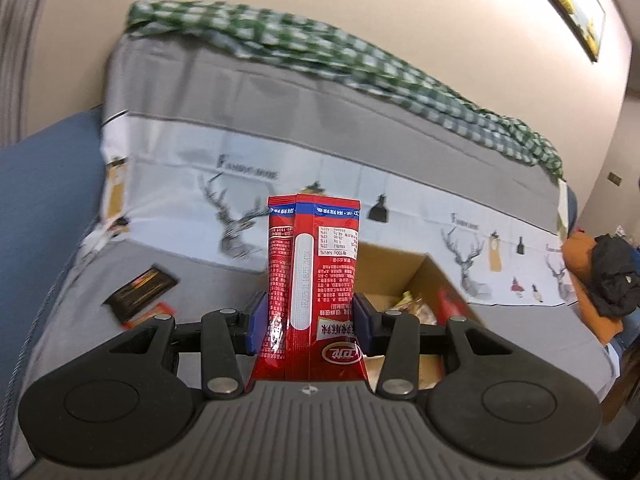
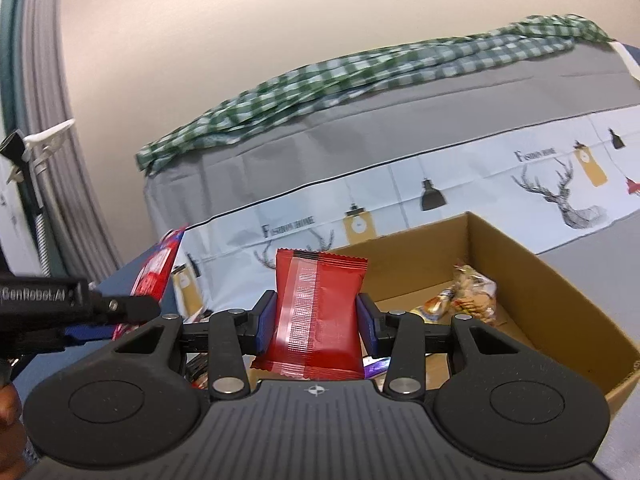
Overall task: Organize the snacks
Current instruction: 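Carry the chip bag with the left gripper while the right carries the packet over the box, then open the left gripper dropping the chip bag while the right drops the packet into the box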
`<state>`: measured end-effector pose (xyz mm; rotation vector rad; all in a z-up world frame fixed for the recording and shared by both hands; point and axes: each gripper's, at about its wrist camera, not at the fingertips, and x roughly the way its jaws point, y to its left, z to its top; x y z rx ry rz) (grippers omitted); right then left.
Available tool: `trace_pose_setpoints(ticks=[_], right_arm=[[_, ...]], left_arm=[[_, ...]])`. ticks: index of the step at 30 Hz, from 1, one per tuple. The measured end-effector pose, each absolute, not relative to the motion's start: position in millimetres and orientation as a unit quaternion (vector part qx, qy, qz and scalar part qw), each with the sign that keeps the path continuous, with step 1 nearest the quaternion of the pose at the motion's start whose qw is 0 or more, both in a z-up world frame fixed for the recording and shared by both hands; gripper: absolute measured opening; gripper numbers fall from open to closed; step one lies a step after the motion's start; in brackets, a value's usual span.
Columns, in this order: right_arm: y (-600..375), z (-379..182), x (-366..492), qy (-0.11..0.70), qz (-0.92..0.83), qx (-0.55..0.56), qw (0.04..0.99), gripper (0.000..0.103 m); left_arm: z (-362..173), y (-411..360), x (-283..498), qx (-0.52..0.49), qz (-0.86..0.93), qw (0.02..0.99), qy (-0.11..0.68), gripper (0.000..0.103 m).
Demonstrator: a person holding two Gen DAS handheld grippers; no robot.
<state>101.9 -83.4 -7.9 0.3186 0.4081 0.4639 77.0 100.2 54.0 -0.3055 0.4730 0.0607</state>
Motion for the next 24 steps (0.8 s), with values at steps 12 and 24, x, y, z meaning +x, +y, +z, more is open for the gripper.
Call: trace_pose_setpoints(ticks=[12, 24], right_arm=[[-106.6, -15.7, 120.4, 0.208, 0.184, 0.187, 0.942, 0.044], [-111.5, -22.4, 128.7, 0.218, 0.153, 0.180, 0.947, 0.070]], left_arm=[[80.8, 55.3, 142.3, -0.128, -0.014, 0.970, 0.209, 0.049], [92.9, 32.8, 165.2, -0.127, -0.079, 0.961, 0.230, 0.080]])
